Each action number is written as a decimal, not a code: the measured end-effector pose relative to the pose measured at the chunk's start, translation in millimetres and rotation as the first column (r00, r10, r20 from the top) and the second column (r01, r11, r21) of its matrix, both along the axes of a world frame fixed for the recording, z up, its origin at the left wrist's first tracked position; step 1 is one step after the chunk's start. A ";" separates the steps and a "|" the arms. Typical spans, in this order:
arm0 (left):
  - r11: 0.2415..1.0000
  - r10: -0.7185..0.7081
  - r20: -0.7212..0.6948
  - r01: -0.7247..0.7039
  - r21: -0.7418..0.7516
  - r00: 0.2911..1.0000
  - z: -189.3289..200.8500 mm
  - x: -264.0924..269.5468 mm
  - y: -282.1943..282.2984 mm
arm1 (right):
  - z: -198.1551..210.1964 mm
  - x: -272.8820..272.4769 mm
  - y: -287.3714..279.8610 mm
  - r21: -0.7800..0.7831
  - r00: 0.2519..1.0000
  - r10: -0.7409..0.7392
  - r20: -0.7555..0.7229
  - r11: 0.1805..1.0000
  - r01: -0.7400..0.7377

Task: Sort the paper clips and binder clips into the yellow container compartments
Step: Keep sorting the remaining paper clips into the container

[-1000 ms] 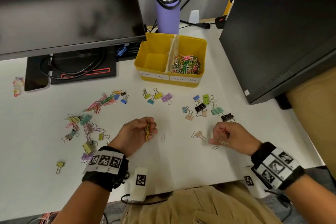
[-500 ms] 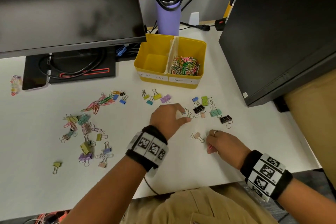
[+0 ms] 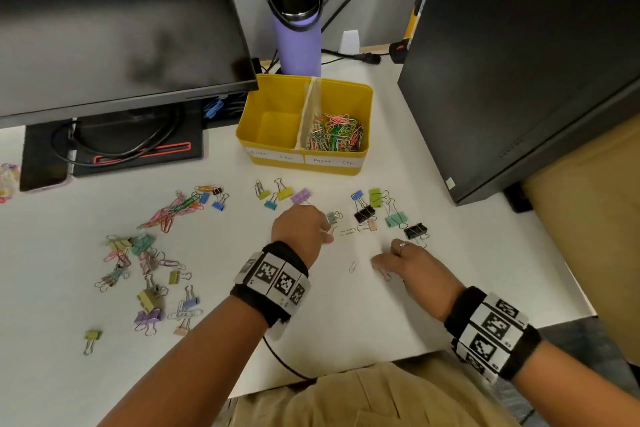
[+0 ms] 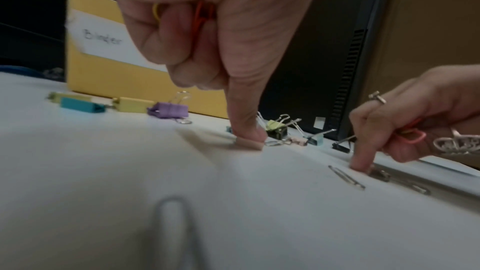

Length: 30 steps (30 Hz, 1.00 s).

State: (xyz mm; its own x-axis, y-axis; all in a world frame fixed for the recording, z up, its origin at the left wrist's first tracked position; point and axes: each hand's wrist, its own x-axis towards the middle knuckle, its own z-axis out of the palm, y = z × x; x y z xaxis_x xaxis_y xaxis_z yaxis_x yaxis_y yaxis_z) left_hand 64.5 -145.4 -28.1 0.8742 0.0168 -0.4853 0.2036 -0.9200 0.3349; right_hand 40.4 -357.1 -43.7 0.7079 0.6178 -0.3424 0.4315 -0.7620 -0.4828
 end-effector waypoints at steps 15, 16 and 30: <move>0.933 -0.355 -0.067 0.358 0.043 0.932 -1.2 -41.4 47.7 | 1.0 20.5 46.9 -0.126 0.981 0.151 -0.119 0.978 -0.165; 0.935 -0.350 -0.068 0.353 0.033 0.934 -4.0 -41.8 47.9 | 1.8 20.9 46.8 -0.132 0.979 0.168 -0.113 0.974 -0.183; 0.948 -0.308 -0.068 0.312 0.058 0.949 -19.1 -45.1 46.5 | -4.2 36.0 74.3 -0.192 0.998 -0.046 0.038 0.980 0.053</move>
State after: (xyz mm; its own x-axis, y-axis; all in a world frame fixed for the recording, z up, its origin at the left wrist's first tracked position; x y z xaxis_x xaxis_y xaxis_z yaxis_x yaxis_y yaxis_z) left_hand 19.4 -98.9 -47.2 0.8123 -0.2165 -0.5415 -0.0785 -0.9607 0.2663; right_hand 76.4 -282.9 -47.9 0.7490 0.5064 -0.4274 0.4045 -0.8602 -0.3105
